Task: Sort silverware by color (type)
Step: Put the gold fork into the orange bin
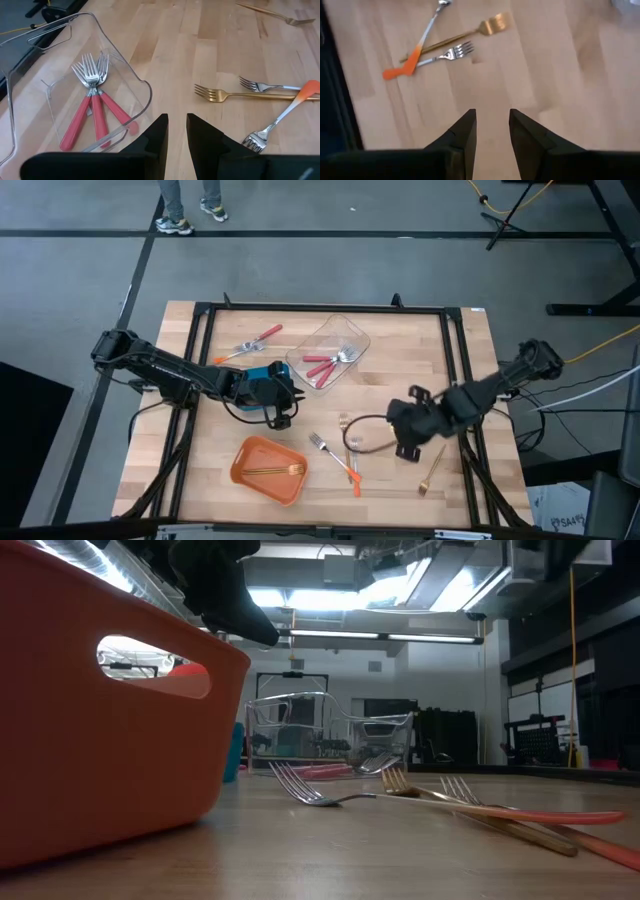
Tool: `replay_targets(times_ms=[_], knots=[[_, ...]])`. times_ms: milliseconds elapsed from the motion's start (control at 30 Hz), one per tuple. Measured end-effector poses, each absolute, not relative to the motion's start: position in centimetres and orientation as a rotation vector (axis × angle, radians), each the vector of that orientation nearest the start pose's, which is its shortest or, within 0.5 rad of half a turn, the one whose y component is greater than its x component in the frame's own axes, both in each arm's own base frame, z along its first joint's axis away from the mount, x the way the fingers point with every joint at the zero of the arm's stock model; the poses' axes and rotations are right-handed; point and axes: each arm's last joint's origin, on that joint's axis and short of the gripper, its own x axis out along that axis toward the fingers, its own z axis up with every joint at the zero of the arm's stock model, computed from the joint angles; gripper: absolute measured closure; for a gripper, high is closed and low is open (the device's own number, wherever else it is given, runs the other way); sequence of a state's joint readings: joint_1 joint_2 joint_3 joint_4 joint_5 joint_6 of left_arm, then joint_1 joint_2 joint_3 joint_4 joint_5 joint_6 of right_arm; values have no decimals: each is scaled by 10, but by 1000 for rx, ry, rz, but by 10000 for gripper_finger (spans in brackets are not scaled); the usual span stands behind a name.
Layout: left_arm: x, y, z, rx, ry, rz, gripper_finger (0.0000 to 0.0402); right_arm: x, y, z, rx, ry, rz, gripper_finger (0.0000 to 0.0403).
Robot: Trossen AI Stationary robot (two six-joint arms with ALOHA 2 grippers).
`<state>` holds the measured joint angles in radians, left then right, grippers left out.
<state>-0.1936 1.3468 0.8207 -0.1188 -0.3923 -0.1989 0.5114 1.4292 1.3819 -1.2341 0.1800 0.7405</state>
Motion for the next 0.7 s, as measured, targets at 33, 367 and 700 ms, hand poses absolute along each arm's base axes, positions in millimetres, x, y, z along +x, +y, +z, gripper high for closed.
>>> replay_targets(times_ms=[33,367,700], knots=[[276,-43,233,-5,595,252,339,224,127,318,257,1218,-215,297],[276,-42,233,0,593,267,339,189,164,286,688,1190,-595,297],[276,-41,233,18,583,320,339,160,184,258,937,1142,-867,297]])
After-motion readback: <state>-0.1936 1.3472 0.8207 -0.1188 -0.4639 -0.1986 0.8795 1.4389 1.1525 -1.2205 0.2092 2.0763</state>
